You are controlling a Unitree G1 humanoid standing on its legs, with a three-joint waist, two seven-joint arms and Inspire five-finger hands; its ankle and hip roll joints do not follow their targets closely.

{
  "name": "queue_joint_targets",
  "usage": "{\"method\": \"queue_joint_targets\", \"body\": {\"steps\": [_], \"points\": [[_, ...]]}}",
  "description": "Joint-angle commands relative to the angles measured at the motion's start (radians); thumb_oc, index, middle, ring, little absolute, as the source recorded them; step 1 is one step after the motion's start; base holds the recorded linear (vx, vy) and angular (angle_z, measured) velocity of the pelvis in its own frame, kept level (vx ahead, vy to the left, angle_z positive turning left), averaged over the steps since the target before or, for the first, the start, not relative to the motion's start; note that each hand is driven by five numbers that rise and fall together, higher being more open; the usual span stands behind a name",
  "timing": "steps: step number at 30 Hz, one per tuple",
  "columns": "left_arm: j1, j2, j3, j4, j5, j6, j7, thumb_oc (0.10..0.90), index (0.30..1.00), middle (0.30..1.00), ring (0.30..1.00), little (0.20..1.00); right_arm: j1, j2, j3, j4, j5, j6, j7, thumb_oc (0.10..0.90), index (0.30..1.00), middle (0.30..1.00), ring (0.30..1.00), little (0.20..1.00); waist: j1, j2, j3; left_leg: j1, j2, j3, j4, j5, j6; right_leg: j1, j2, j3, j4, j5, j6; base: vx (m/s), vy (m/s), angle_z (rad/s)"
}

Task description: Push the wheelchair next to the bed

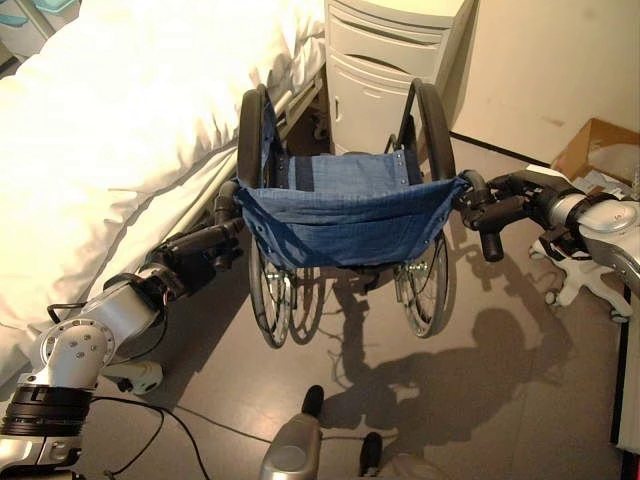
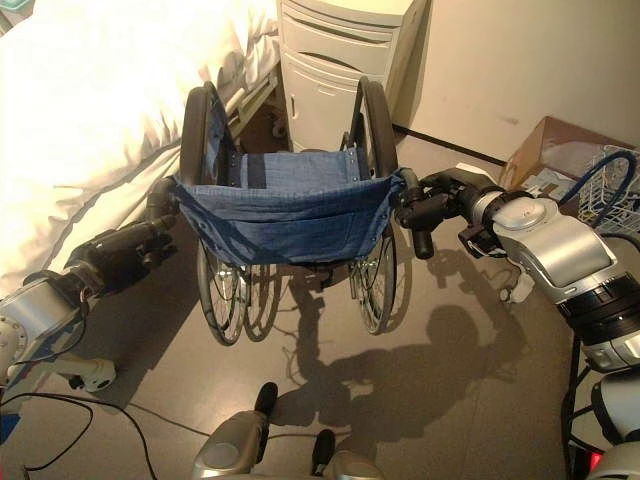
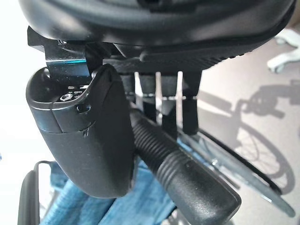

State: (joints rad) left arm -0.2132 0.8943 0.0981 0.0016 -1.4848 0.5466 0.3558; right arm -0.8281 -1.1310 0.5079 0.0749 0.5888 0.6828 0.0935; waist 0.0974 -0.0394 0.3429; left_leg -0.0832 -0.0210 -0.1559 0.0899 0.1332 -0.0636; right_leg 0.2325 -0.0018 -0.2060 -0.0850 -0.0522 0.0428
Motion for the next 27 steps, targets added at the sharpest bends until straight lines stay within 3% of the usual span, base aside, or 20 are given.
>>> {"method": "queue_joint_targets", "body": {"steps": [1,4,5,6,7,8,9,18,27], "points": [[-0.043,0.051,0.093,-0.125,-0.079,-0.118,-0.092,0.400,0.300,0.300,0.300,0.300,-0.074,0.115,-0.014,-0.045,-0.022,-0.191,-0.013,0.400,0.300,0.300,0.300,0.300,0.112,-0.001,-0.269,0.032,0.037,0.030,-0.028,-0.047,-0.018,-0.107,-0.095,-0.024,0.091,0.044,0.030,0.00,0.055,0.00],[-0.060,0.048,0.087,-0.114,-0.081,-0.120,-0.066,0.417,0.326,0.326,0.326,0.326,-0.065,0.123,-0.023,-0.042,-0.025,-0.178,-0.025,0.400,0.300,0.300,0.300,0.300,0.105,0.001,-0.274,0.042,0.036,0.039,-0.043,-0.047,-0.014,-0.114,-0.104,-0.028,0.085,0.058,0.037,0.00,0.047,-0.01],[-0.063,0.047,0.086,-0.109,-0.075,-0.120,-0.066,0.477,0.415,0.415,0.415,0.415,-0.063,0.125,-0.024,-0.040,-0.028,-0.176,-0.026,0.400,0.300,0.300,0.300,0.300,0.103,0.001,-0.275,0.044,0.036,0.041,-0.045,-0.048,-0.013,-0.115,-0.105,-0.028,0.084,0.059,0.038,0.00,0.032,-0.03],[-0.066,0.045,0.085,-0.106,-0.069,-0.121,-0.065,0.588,0.582,0.582,0.582,0.582,-0.061,0.128,-0.026,-0.038,-0.032,-0.174,-0.026,0.400,0.300,0.300,0.300,0.300,0.102,0.002,-0.276,0.048,0.037,0.043,-0.048,-0.048,-0.012,-0.115,-0.106,-0.027,0.083,0.060,0.038,0.00,0.024,-0.03],[-0.073,0.044,0.083,-0.099,-0.066,-0.119,-0.058,0.800,0.900,0.900,0.900,0.900,-0.057,0.133,-0.030,-0.034,-0.037,-0.169,-0.030,0.433,0.349,0.349,0.349,0.349,0.099,0.002,-0.278,0.054,0.037,0.046,-0.053,-0.050,-0.011,-0.115,-0.108,-0.027,0.080,0.062,0.041,0.00,0.021,-0.03],[-0.076,0.043,0.081,-0.094,-0.065,-0.118,-0.060,0.800,0.900,0.900,0.900,0.900,-0.054,0.134,-0.031,-0.033,-0.041,-0.165,-0.033,0.582,0.573,0.573,0.573,0.573,0.097,0.003,-0.280,0.058,0.038,0.048,-0.057,-0.050,-0.011,-0.116,-0.110,-0.026,0.079,0.063,0.043,0.00,0.000,0.00],[-0.082,0.045,0.079,-0.090,-0.062,-0.120,-0.056,0.800,0.900,0.900,0.900,0.900,-0.051,0.134,-0.035,-0.033,-0.044,-0.163,-0.040,0.800,0.900,0.900,0.900,0.900,0.094,0.003,-0.281,0.063,0.040,0.052,-0.063,-0.051,-0.010,-0.116,-0.112,-0.026,0.075,0.065,0.045,0.00,0.000,0.00],[-0.092,0.050,0.087,-0.083,-0.045,-0.138,-0.030,0.800,0.900,0.900,0.900,0.900,-0.015,0.113,-0.076,-0.044,-0.042,-0.164,-0.064,0.800,0.900,0.900,0.900,0.900,0.075,0.006,-0.296,0.096,0.049,0.068,-0.107,-0.048,-0.009,-0.113,-0.109,-0.019,0.058,0.072,0.051,-0.01,-0.004,0.05],[-0.066,0.078,0.171,-0.040,0.029,-0.184,0.000,0.800,0.900,0.900,0.900,0.900,0.092,0.044,-0.219,-0.063,-0.060,-0.181,-0.137,0.800,0.900,0.900,0.900,0.900,0.047,0.014,-0.300,0.120,0.058,0.085,-0.137,-0.050,-0.009,-0.111,-0.108,-0.008,0.050,0.075,0.055,-0.01,-0.002,0.01]]}}
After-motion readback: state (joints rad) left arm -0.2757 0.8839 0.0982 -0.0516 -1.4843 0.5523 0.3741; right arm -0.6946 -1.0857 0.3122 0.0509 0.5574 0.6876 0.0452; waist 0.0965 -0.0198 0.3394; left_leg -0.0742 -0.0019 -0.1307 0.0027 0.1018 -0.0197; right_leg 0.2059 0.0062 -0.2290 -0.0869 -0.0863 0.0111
